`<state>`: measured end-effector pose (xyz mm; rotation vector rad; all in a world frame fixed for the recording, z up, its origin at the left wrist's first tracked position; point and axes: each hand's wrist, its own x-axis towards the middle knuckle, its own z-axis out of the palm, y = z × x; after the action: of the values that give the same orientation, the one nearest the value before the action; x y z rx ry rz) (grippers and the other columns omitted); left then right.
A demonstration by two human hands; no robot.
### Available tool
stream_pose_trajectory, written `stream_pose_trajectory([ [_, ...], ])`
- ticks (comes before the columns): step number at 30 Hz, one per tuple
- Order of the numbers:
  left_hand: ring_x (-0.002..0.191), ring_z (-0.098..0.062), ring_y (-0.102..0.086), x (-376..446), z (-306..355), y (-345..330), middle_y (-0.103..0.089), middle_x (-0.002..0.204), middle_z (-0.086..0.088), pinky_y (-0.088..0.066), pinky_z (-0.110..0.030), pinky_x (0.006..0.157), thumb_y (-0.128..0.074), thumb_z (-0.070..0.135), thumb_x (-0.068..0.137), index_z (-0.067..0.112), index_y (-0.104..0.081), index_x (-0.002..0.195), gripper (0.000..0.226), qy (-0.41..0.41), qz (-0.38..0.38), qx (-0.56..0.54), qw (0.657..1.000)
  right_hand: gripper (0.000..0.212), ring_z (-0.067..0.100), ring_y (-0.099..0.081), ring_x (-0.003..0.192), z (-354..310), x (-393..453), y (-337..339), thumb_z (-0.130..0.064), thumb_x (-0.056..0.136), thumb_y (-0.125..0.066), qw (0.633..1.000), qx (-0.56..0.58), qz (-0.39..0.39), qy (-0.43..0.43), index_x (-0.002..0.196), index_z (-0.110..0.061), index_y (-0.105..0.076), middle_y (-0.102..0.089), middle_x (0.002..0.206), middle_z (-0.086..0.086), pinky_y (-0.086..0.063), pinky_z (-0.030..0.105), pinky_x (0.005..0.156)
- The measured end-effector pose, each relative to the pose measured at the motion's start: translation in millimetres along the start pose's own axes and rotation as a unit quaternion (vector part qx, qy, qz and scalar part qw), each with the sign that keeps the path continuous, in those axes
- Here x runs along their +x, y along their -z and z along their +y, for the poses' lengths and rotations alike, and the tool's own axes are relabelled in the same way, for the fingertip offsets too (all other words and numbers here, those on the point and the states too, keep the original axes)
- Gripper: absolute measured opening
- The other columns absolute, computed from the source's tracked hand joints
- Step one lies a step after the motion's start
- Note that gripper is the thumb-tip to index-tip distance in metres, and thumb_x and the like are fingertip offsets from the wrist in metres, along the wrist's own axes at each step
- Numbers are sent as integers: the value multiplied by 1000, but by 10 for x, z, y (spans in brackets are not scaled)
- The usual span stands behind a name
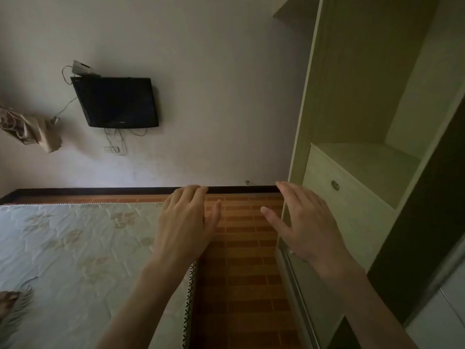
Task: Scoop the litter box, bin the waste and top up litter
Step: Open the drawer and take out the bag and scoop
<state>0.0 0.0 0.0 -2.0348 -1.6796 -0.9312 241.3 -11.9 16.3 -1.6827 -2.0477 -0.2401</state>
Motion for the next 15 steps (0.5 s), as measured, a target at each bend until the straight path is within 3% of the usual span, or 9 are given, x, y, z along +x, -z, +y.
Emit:
stream_pose_trajectory([
  [15,116,-25,-64,628,15,-967,-70,126,-6,-53,-41,96,-47,46,103,11,-67,130,48,-12,-8,-71,997,80,12,-31,148,538,597,-642,-79,94,-19,999,-20,0,-42,157,-30,-29,-36,160,-7,-21,35,121],
])
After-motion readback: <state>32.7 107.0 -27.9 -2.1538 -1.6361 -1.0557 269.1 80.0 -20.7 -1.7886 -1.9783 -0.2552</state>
